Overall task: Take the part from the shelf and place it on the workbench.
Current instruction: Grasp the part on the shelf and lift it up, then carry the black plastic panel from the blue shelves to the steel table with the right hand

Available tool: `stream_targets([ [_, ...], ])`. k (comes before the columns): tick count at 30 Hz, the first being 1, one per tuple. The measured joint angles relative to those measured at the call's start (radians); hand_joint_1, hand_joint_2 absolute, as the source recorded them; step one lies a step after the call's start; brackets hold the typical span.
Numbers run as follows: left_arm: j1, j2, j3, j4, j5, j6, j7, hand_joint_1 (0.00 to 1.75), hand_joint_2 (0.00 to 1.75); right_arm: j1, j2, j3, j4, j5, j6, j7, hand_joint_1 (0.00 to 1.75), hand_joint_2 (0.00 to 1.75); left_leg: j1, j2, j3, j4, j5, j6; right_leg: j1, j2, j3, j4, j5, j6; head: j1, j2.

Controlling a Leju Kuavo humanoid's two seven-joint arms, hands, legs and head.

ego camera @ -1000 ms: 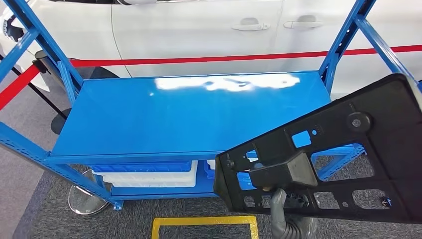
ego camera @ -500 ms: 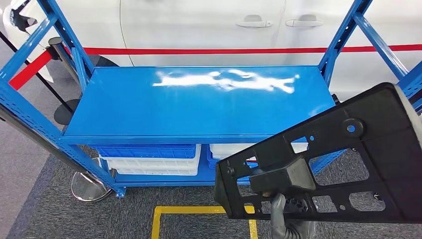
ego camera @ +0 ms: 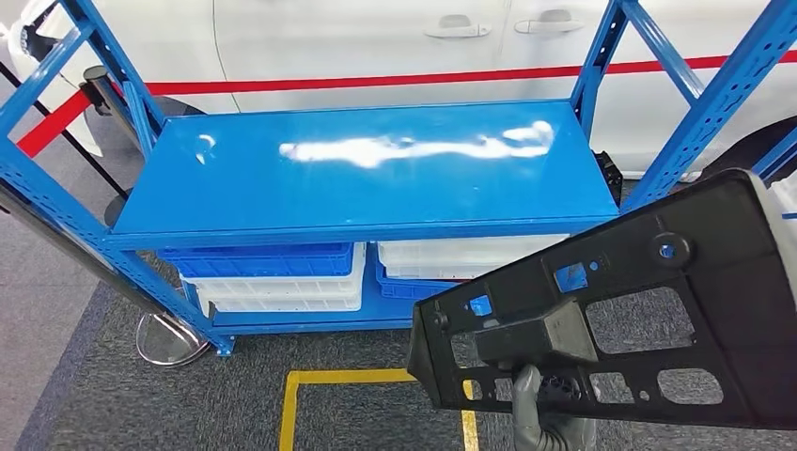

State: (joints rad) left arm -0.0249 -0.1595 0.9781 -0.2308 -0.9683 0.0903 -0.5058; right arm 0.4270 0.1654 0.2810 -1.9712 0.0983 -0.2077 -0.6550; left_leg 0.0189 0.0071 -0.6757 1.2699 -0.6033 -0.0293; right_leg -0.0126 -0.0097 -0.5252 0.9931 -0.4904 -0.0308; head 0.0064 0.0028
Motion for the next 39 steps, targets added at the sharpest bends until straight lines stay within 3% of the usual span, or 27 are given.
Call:
stream_targets([
  [1, 0.000, 0.000, 0.000, 0.000, -0.001, -0.002, 0.000, 0.00, 0.00, 0.000, 0.001, -0.001, 0.001, 0.000, 0.001, 0.000, 1.75, 1.75, 0.000, 0.000, 0.007, 0.025, 0.008, 0.001, 0.003, 0.000, -0.016, 0.004, 0.009, 0.000, 0.000, 0.000],
  [2, 0.000, 0.000, 0.000, 0.000, -0.003, -0.005, 0.000, 0.00, 0.00, 0.000, 0.001, -0.003, 0.002, -0.001, 0.002, 0.000, 1.75, 1.75, -0.001, 0.000, 0.031, 0.016, 0.034, 0.005, 0.006, 0.000, -0.032, 0.009, 0.017, 0.000, 0.000, 0.000],
  [4, -0.001, 0.000, 0.000, -0.001, -0.008, -0.012, 0.000, 0.00, 0.00, 0.000, 0.004, -0.006, 0.002, -0.005, 0.010, 0.000, 1.75, 1.75, -0.004, -0.001, 0.120, -0.093, 0.081, 0.020, 0.010, 0.000, -0.059, 0.020, 0.031, 0.003, 0.000, 0.000],
  [6, -0.003, 0.000, 0.002, -0.004, -0.014, -0.016, -0.001, 0.00, 0.00, 0.001, 0.008, -0.010, 0.002, -0.010, 0.020, 0.000, 1.75, 1.75, -0.012, -0.001, 0.208, -0.230, 0.074, 0.034, 0.012, -0.001, -0.074, 0.027, 0.045, 0.011, 0.000, 0.000],
  [8, -0.005, 0.000, 0.005, -0.006, -0.018, -0.018, -0.002, 0.00, 0.00, 0.001, 0.011, -0.013, 0.002, -0.013, 0.029, -0.001, 1.75, 1.75, -0.019, -0.002, 0.233, -0.286, 0.065, 0.041, 0.010, -0.004, -0.080, 0.026, 0.061, 0.025, 0.000, 0.000],
  [10, -0.005, -0.002, 0.007, -0.007, -0.019, -0.019, -0.002, 0.00, 0.00, 0.002, 0.013, -0.017, 0.001, -0.014, 0.034, -0.001, 1.75, 1.75, -0.016, 0.001, 0.221, -0.296, 0.085, 0.052, 0.007, -0.002, -0.086, 0.029, 0.059, 0.038, -0.001, 0.000],
  [11, -0.005, -0.003, 0.007, -0.008, -0.020, -0.020, -0.001, 0.00, 0.00, 0.003, 0.014, -0.019, 0.001, -0.014, 0.035, -0.001, 1.75, 1.75, -0.013, 0.003, 0.213, -0.301, 0.097, 0.058, 0.007, 0.000, -0.093, 0.046, 0.034, 0.042, 0.001, 0.000],
  [14, -0.004, -0.003, 0.010, -0.009, -0.020, -0.022, -0.001, 0.00, 0.00, 0.004, 0.015, -0.026, 0.002, -0.015, 0.036, -0.001, 1.75, 1.75, -0.013, 0.008, 0.173, -0.302, 0.130, 0.069, 0.002, 0.005, -0.135, 0.198, -0.105, 0.052, 0.005, 0.000],
  [15, -0.005, -0.003, 0.011, -0.009, -0.020, -0.022, -0.001, 0.00, 0.00, 0.004, 0.015, -0.029, 0.002, -0.015, 0.035, -0.001, 1.75, 1.75, -0.014, 0.009, 0.158, -0.299, 0.140, 0.068, 0.000, 0.005, -0.144, 0.254, -0.127, 0.056, 0.005, 0.000],
  [16, -0.005, -0.004, 0.011, -0.009, -0.020, -0.023, -0.001, 0.00, 0.00, 0.004, 0.015, -0.031, 0.002, -0.015, 0.036, -0.001, 1.75, 1.75, -0.014, 0.009, 0.142, -0.294, 0.150, 0.067, -0.001, 0.005, -0.141, 0.289, -0.122, 0.059, 0.005, 0.000],
  [17, -0.005, -0.004, 0.012, -0.009, -0.020, -0.024, -0.001, 0.00, 0.00, 0.004, 0.015, -0.032, 0.002, -0.015, 0.036, -0.001, 1.75, 1.75, -0.014, 0.009, 0.127, -0.288, 0.158, 0.065, -0.003, 0.005, -0.127, 0.294, -0.098, 0.060, 0.005, 0.000],
  [19, -0.005, -0.004, 0.013, -0.009, -0.022, -0.026, -0.001, 0.00, 0.00, 0.004, 0.015, -0.033, 0.002, -0.017, 0.040, -0.001, 1.75, 1.75, -0.013, 0.009, 0.096, -0.271, 0.170, 0.058, -0.005, 0.005, -0.043, 0.195, -0.043, 0.059, 0.005, 0.000],
  [21, -0.005, -0.006, 0.015, -0.009, -0.026, -0.028, 0.000, 0.00, 0.00, 0.004, 0.015, -0.035, 0.001, -0.020, 0.048, -0.002, 1.75, 1.75, -0.015, 0.007, 0.076, -0.254, 0.180, 0.048, -0.002, 0.007, 0.050, 0.054, -0.049, 0.052, 0.004, 0.000],
  [22, -0.004, -0.006, 0.017, -0.009, -0.027, -0.029, 0.000, 0.00, 0.00, 0.005, 0.016, -0.035, 0.000, -0.022, 0.051, -0.002, 1.75, 1.75, -0.016, 0.006, 0.072, -0.250, 0.186, 0.043, 0.001, 0.008, 0.072, 0.014, -0.062, 0.047, 0.004, 0.000],
  [24, -0.003, -0.006, 0.021, -0.009, -0.028, -0.031, 0.000, 0.00, 0.00, 0.007, 0.018, -0.038, -0.003, -0.026, 0.057, -0.002, 1.75, 1.75, -0.016, 0.005, 0.069, -0.252, 0.202, 0.030, 0.004, 0.009, 0.072, -0.002, -0.059, 0.032, 0.003, 0.000],
  [25, -0.003, -0.006, 0.022, -0.009, -0.030, -0.031, 0.000, 0.00, 0.00, 0.007, 0.020, -0.039, -0.004, -0.029, 0.062, -0.002, 1.75, 1.75, -0.015, 0.004, 0.064, -0.249, 0.199, 0.025, 0.003, 0.009, 0.064, -0.003, -0.050, 0.023, 0.004, 0.000],
  [26, -0.002, -0.006, 0.024, -0.009, -0.032, -0.031, 0.000, 0.00, 0.00, 0.007, 0.023, -0.041, -0.005, -0.033, 0.069, -0.002, 1.75, 1.75, -0.014, 0.003, 0.056, -0.234, 0.178, 0.020, 0.002, 0.009, 0.054, -0.005, -0.038, 0.014, 0.003, 0.000],
  [29, -0.002, -0.006, 0.028, -0.009, -0.041, -0.033, 0.001, 0.00, 0.00, 0.008, 0.036, -0.047, -0.011, -0.043, 0.095, 0.000, 1.75, 1.75, -0.010, 0.000, 0.019, -0.092, 0.033, 0.010, 0.001, 0.015, 0.010, -0.004, -0.002, -0.003, 0.000, 0.000],
  [30, -0.002, -0.006, 0.029, -0.009, -0.043, -0.033, 0.001, 0.00, 0.00, 0.009, 0.038, -0.048, -0.012, -0.045, 0.101, 0.000, 1.75, 1.75, -0.009, 0.000, 0.011, -0.033, 0.003, 0.009, 0.003, 0.020, -0.007, -0.001, 0.008, -0.004, 0.000, 0.000],
  [31, -0.003, -0.006, 0.030, -0.009, -0.045, -0.033, 0.001, 0.00, 0.00, 0.010, 0.040, -0.050, -0.012, -0.047, 0.104, 0.000, 1.75, 1.75, -0.009, 0.000, 0.012, 0.009, 0.000, 0.009, 0.005, 0.026, -0.024, 0.002, 0.018, -0.003, 0.000, 0.000],
  [33, -0.004, -0.006, 0.031, -0.009, -0.047, -0.032, 0.000, 0.00, 0.00, 0.012, 0.042, -0.053, -0.012, -0.049, 0.108, 0.000, 1.75, 1.75, -0.010, -0.005, 0.049, 0.007, 0.061, 0.016, 0.009, 0.042, -0.057, 0.009, 0.035, -0.001, 0.000, 0.000],
  [34, -0.004, -0.006, 0.031, -0.009, -0.047, -0.031, 0.000, 0.00, 0.00, 0.013, 0.043, -0.055, -0.012, -0.049, 0.109, 0.000, 1.75, 1.75, -0.011, -0.017, 0.088, -0.039, 0.093, 0.023, 0.010, 0.051, -0.070, 0.013, 0.045, 0.000, 0.000, 0.000],
  [35, -0.004, -0.005, 0.032, -0.009, -0.047, -0.030, 0.000, 0.00, 0.00, 0.014, 0.045, -0.057, -0.012, -0.049, 0.111, 0.000, 1.75, 1.75, -0.012, -0.039, 0.139, -0.108, 0.102, 0.033, 0.012, 0.060, -0.082, 0.016, 0.053, 0.003, 0.000, 0.000],
  [37, -0.004, -0.005, 0.036, -0.010, -0.048, -0.030, -0.002, 0.00, 0.00, 0.014, 0.047, -0.059, -0.013, -0.050, 0.117, 0.000, 1.75, 1.75, -0.015, -0.075, 0.225, -0.244, 0.076, 0.044, 0.012, 0.077, -0.094, 0.021, 0.070, 0.012, 0.000, 0.000],
  [39, -0.007, -0.006, 0.040, -0.010, -0.049, -0.030, -0.004, 0.00, 0.00, 0.017, 0.050, -0.062, -0.013, -0.052, 0.127, 0.000, 1.75, 1.75, -0.018, -0.070, 0.253, -0.301, 0.057, 0.046, 0.009, 0.097, -0.101, 0.019, 0.087, 0.026, -0.001, 0.000],
])
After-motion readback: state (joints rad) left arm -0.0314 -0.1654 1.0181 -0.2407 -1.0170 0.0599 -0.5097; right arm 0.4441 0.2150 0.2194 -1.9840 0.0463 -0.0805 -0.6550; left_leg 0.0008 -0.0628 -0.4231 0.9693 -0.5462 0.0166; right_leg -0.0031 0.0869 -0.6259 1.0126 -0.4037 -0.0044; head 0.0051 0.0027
